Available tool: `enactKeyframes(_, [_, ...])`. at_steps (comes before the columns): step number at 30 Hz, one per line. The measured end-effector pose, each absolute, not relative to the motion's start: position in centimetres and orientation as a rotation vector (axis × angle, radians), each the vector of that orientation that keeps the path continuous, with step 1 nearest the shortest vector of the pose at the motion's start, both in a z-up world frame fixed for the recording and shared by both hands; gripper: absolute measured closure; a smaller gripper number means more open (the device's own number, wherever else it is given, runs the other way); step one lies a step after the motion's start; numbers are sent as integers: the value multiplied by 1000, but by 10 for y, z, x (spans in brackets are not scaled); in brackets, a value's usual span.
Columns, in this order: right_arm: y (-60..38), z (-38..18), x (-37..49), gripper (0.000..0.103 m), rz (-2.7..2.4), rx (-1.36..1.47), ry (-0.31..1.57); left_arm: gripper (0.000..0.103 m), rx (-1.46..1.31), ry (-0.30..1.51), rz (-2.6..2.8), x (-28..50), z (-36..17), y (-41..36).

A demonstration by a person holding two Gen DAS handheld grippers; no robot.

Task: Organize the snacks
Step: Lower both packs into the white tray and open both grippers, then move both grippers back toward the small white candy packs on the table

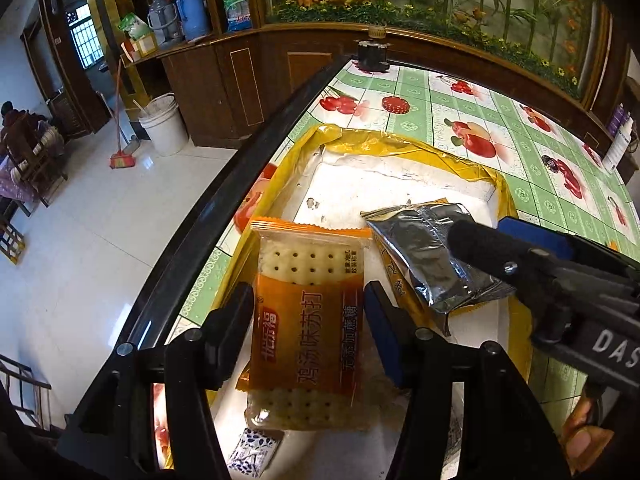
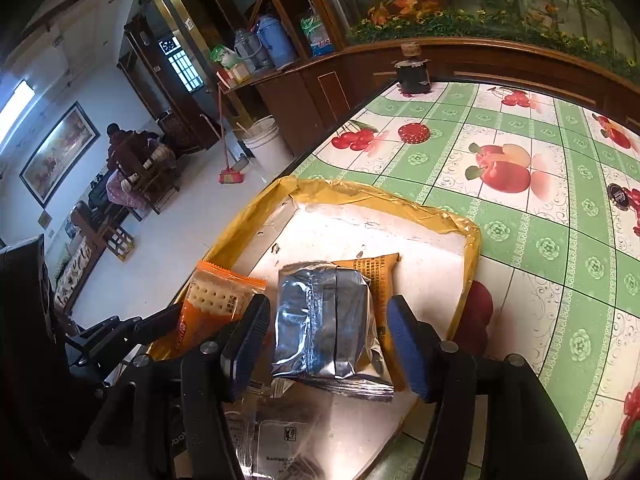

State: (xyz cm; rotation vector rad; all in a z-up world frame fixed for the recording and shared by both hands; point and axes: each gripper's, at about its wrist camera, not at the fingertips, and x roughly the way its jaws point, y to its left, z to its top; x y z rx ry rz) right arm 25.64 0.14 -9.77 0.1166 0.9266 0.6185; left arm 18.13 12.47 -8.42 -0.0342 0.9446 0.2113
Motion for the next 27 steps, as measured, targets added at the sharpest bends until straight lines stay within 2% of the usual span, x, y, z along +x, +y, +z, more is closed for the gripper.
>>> enactKeyframes(2, [-5,-93,253,40,623,138,917,45,-35,928,226,176,-80,125])
enactKeyframes(5, [-22,-84,242,33,619,179,892,45,-17,880,267,165,-70,122])
enactKeyframes(7, [-36,-77,232,33,613,203,873,40,-16,845,287,155,-63,120])
enactKeyframes(15, [-102,-54,177,27,542,268,806,39,-21,755,255,114,-35,102])
enactKeyframes(18, [-131,-50,151,27,503,287,787,33,-14,720,242,103,-24,91])
enactKeyframes(27, [-207,-57,94,24,400,373,764,33,20,652,188,78,-1,59])
